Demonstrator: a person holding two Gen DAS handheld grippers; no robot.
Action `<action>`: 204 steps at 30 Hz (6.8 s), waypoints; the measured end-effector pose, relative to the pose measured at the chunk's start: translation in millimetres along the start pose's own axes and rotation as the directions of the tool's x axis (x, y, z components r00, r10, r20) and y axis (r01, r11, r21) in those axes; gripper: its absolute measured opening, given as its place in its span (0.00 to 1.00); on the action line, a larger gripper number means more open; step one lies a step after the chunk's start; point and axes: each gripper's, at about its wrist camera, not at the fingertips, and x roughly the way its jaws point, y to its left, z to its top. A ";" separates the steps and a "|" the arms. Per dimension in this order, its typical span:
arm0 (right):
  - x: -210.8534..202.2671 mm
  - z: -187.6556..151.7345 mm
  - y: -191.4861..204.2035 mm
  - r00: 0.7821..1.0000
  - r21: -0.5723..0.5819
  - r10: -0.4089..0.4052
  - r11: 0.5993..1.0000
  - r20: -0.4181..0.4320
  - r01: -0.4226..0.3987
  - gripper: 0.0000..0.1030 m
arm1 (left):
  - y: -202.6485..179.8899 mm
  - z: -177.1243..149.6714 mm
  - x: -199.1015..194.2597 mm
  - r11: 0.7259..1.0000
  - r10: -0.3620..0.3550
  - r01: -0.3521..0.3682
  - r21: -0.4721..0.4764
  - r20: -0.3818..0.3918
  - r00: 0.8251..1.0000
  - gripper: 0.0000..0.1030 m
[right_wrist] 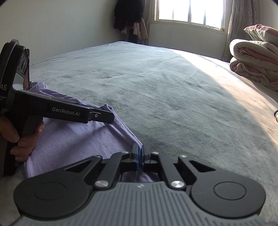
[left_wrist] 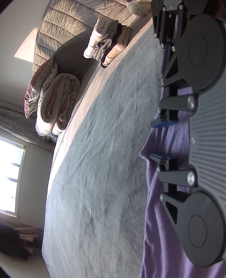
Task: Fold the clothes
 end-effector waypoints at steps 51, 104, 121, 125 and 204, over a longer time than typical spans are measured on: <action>-104.1 -81.1 -65.7 0.997 0.128 -0.070 0.989 -0.031 0.074 0.45 | 69.1 -15.1 -101.1 0.944 0.319 -0.314 0.098 -0.032 0.947 0.39; -63.6 -24.7 -68.6 0.969 0.286 -0.196 0.930 -0.148 0.232 0.46 | -113.9 -66.0 -105.0 0.729 -0.300 0.421 0.539 -0.300 0.905 0.42; -171.9 -116.2 -120.1 0.936 0.271 -0.272 0.905 -0.225 0.328 0.48 | -180.6 -82.2 -79.3 0.586 -0.380 0.644 0.492 -0.535 0.755 0.45; -187.4 -118.0 -151.2 0.905 0.345 -0.333 0.844 -0.264 0.411 0.48 | -192.5 -82.9 -84.6 0.543 -0.395 0.669 0.507 -0.550 0.736 0.48; -175.4 -95.1 -118.3 0.991 0.451 -0.109 0.883 -0.074 0.131 0.07 | -156.7 -63.2 34.9 0.583 -0.797 0.551 -0.598 -0.286 0.533 0.64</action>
